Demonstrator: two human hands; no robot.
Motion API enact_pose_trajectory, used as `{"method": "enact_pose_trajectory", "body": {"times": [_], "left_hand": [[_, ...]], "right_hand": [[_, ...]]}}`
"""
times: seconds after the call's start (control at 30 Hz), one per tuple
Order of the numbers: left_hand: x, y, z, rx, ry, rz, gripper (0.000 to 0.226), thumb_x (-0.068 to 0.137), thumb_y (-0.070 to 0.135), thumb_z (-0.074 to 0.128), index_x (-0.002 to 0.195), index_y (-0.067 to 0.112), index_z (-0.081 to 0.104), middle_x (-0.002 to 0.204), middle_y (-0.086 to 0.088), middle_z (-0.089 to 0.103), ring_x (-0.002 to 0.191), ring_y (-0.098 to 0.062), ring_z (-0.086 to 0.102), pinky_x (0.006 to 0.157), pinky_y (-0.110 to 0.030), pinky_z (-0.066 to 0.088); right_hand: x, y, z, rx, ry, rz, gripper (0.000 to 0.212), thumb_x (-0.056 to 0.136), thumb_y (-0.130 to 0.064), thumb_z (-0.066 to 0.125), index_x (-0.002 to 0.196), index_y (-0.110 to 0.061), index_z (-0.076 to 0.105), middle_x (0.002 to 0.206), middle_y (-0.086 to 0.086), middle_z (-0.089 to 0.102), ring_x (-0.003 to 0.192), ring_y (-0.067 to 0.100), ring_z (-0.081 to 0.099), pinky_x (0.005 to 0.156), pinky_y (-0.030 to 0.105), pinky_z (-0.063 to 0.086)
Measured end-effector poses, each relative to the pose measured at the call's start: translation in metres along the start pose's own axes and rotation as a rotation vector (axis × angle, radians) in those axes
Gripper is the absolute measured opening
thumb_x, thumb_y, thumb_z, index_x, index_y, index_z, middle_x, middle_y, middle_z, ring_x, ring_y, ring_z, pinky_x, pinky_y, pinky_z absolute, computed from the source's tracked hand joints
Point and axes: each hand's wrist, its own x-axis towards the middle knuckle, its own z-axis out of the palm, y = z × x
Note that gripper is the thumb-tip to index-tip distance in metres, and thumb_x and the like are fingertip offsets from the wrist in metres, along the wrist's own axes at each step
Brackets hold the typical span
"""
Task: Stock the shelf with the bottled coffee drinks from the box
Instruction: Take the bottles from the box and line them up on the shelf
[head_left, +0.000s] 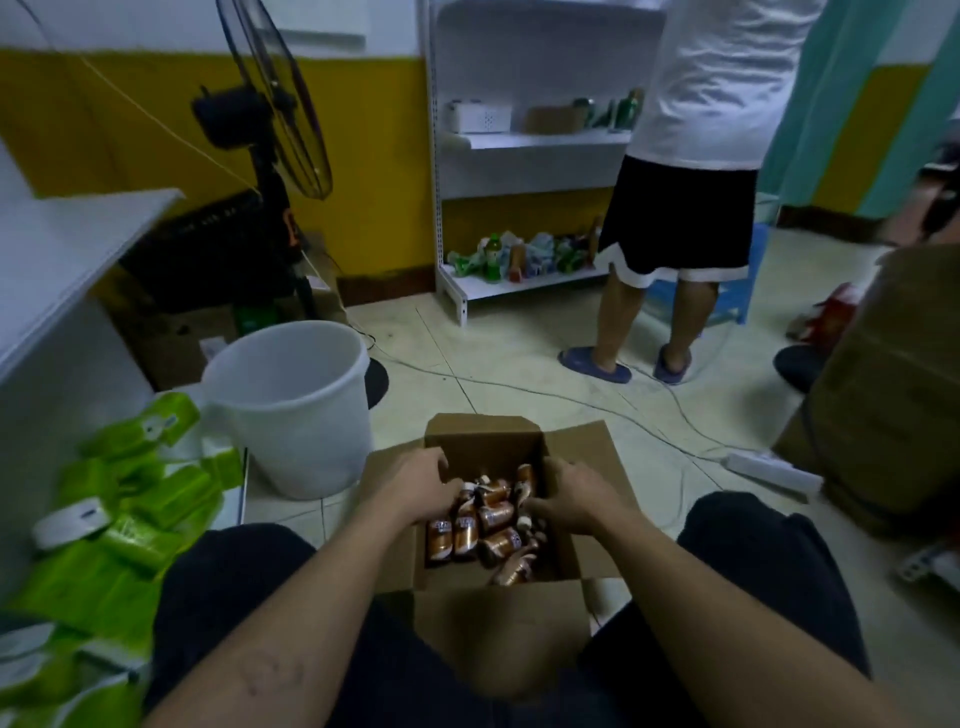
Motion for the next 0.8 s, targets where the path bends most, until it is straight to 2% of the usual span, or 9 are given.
{"method": "enact_pose_trajectory", "body": {"times": [0.17,0.27,0.37,0.43,0.53,0.6,0.7,0.77,0.8], "left_hand": [[0.013,-0.002,0.015,-0.078,-0.004,-0.055,0.054,0.088,0.037,0.063,0.135,0.015,0.047,0.131,-0.007,0.056,0.112,-0.022,0.056,0.077,-0.027,0.042],[0.040,-0.013,0.033,-0.116,-0.077,-0.153,0.049,0.088,0.034,0.065,0.130,0.015,0.050,0.127,-0.006,0.058,0.100,-0.016,0.054,0.076,-0.028,0.041],[0.078,-0.030,0.061,-0.159,-0.197,-0.234,0.040,0.087,0.032,0.064,0.122,0.014,0.056,0.123,-0.008,0.062,0.101,-0.022,0.058,0.079,-0.029,0.044],[0.102,-0.039,0.081,-0.185,-0.279,-0.270,0.035,0.089,0.031,0.062,0.119,0.013,0.061,0.122,-0.010,0.064,0.107,-0.026,0.059,0.079,-0.027,0.041],[0.148,-0.055,0.120,-0.285,-0.354,-0.345,0.034,0.090,0.030,0.061,0.121,0.014,0.059,0.120,-0.007,0.062,0.103,-0.023,0.057,0.080,-0.026,0.038],[0.183,-0.068,0.160,-0.335,-0.349,-0.441,0.047,0.087,0.033,0.064,0.129,0.014,0.053,0.125,-0.007,0.060,0.111,-0.026,0.057,0.087,-0.026,0.040],[0.221,-0.094,0.228,-0.306,-0.370,-0.642,0.088,0.077,0.041,0.069,0.147,0.010,0.026,0.144,-0.014,0.044,0.128,-0.034,0.046,0.104,-0.042,0.040],[0.237,-0.108,0.267,-0.321,-0.363,-0.734,0.104,0.076,0.036,0.072,0.152,0.009,0.007,0.151,-0.017,0.031,0.136,-0.036,0.035,0.110,-0.048,0.034],[0.244,-0.114,0.281,-0.338,-0.331,-0.768,0.106,0.077,0.034,0.073,0.153,0.008,0.002,0.153,-0.017,0.028,0.137,-0.036,0.033,0.111,-0.049,0.032]], "right_hand": [[0.022,-0.005,0.006,0.029,-0.065,0.017,0.084,0.079,-0.052,0.067,0.150,-0.026,0.029,0.145,0.010,0.044,0.128,0.029,0.047,0.103,0.041,0.044],[0.066,0.002,0.024,0.124,-0.159,0.091,0.088,0.077,-0.052,0.068,0.149,-0.020,0.029,0.140,0.011,0.051,0.124,0.028,0.052,0.102,0.041,0.046],[0.104,0.015,0.045,0.213,-0.258,0.185,0.067,0.086,-0.039,0.063,0.143,-0.011,0.042,0.135,0.011,0.056,0.123,0.028,0.054,0.100,0.033,0.044],[0.131,0.029,0.070,0.271,-0.326,0.254,0.049,0.090,-0.032,0.063,0.132,-0.008,0.055,0.129,0.011,0.060,0.117,0.027,0.057,0.091,0.029,0.043],[0.181,0.050,0.117,0.437,-0.390,0.413,0.053,0.083,-0.035,0.069,0.125,-0.004,0.061,0.121,0.012,0.065,0.106,0.027,0.061,0.089,0.034,0.049],[0.217,0.062,0.154,0.458,-0.425,0.462,0.061,0.081,-0.041,0.069,0.130,-0.007,0.054,0.125,0.008,0.062,0.106,0.025,0.060,0.086,0.033,0.048],[0.256,0.079,0.210,0.482,-0.480,0.499,0.049,0.085,-0.040,0.064,0.126,-0.015,0.055,0.120,0.004,0.062,0.101,0.022,0.060,0.088,0.035,0.048],[0.268,0.091,0.239,0.540,-0.491,0.626,0.050,0.085,-0.040,0.065,0.126,-0.012,0.056,0.124,0.009,0.062,0.108,0.029,0.060,0.096,0.044,0.048],[0.272,0.099,0.253,0.567,-0.488,0.712,0.052,0.085,-0.039,0.066,0.125,-0.008,0.057,0.123,0.012,0.062,0.108,0.031,0.060,0.095,0.043,0.049]]}}
